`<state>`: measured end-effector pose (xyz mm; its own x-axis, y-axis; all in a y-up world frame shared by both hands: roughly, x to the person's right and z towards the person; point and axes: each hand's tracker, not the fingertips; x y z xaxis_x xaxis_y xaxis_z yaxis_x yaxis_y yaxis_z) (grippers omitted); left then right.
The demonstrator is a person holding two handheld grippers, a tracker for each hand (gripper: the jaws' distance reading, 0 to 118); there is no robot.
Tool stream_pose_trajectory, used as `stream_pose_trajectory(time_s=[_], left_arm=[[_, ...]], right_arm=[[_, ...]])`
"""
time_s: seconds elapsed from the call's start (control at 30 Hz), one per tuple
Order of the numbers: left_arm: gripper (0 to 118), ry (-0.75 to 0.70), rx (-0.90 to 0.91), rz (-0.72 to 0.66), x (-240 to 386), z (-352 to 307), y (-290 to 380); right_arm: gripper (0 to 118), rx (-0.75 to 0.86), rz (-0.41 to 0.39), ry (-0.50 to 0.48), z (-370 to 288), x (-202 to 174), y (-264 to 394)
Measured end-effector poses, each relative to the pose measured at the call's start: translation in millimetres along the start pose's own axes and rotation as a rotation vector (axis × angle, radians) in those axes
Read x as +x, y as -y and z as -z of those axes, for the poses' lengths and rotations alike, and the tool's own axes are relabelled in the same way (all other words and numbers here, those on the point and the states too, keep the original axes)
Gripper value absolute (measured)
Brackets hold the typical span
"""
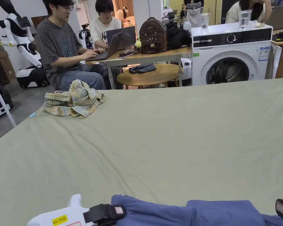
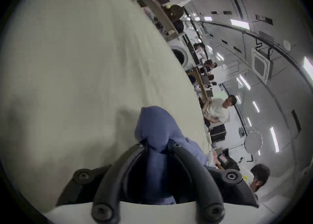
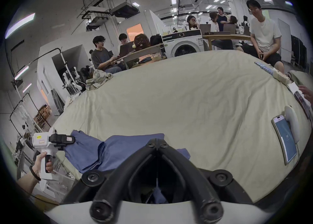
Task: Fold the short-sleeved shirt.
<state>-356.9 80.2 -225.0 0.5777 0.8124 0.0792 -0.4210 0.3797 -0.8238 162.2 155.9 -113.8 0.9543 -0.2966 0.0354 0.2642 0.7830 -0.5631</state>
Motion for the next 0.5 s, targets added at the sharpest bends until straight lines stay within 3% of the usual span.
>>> stream_pose_trajectory(time_s=[0.13,0.2,0.23,0.27,0.3,0.37,0.5], left_arm=[[13,0.054,0.200,0.027,32.7,-64.1,-31.8],[13,-0.046,0.211,0.216,75.9,-78.8,-41.0],[13,-0.093,0.220,0.376,103.7,-76.9,-37.1],[13,-0.093,0.198,0.479,135.0,-67.5,-26.1],[13,-0.036,0.117,0.471,153.2,-53.0,-16.0],[13,-0.093,0.023,0.571,186.3,-1.8,12.5],[14,-0.146,-0.226,0.693,201.9,101.2,71.5]], right_arm=[[0,0.010,0.017,-0.018,2.5,3.7,-5.6],[0,0.015,0.017,-0.020,3.2,5.0,-7.3],[0,0.019,0.022,-0.022,3.6,6.7,-7.8],[0,0.022,0.029,-0.023,4.0,8.3,-8.3],[0,0.027,0.037,-0.021,4.0,9.0,-8.7],[0,0.032,0.061,-0.024,1.9,9.9,-10.0],[0,0.049,0.049,-0.009,-11.4,8.6,-7.6]])
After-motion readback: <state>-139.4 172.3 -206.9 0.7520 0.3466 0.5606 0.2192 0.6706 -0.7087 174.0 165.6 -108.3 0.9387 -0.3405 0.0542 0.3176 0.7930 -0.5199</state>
